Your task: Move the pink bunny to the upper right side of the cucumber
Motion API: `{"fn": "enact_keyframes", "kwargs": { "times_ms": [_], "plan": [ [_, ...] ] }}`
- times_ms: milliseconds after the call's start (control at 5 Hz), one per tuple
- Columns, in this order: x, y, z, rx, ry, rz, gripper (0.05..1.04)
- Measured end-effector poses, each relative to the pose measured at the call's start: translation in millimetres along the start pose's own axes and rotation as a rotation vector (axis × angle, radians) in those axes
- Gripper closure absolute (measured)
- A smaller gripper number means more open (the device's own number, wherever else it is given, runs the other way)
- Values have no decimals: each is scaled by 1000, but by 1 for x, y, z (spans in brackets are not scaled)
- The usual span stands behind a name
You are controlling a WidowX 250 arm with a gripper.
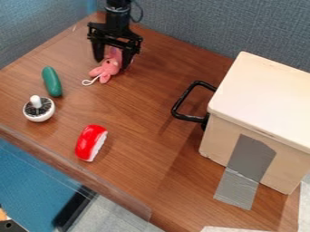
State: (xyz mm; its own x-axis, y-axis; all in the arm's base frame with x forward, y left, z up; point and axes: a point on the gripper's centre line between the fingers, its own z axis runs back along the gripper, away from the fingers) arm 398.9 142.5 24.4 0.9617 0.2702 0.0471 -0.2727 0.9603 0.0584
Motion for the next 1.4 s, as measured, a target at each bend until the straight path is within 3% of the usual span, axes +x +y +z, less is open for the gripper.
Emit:
{"fn": "enact_keyframes", "kwargs": {
  "times_ms": [200,400,600,1400],
  "plan": [
    [0,7,38,-22,-44,33,80],
    [-6,9,63,-14,-47,-1,83],
    [-14,15,72,41,-13,-73,83],
    [-13,11,72,41,-13,-85,83]
  ]
}}
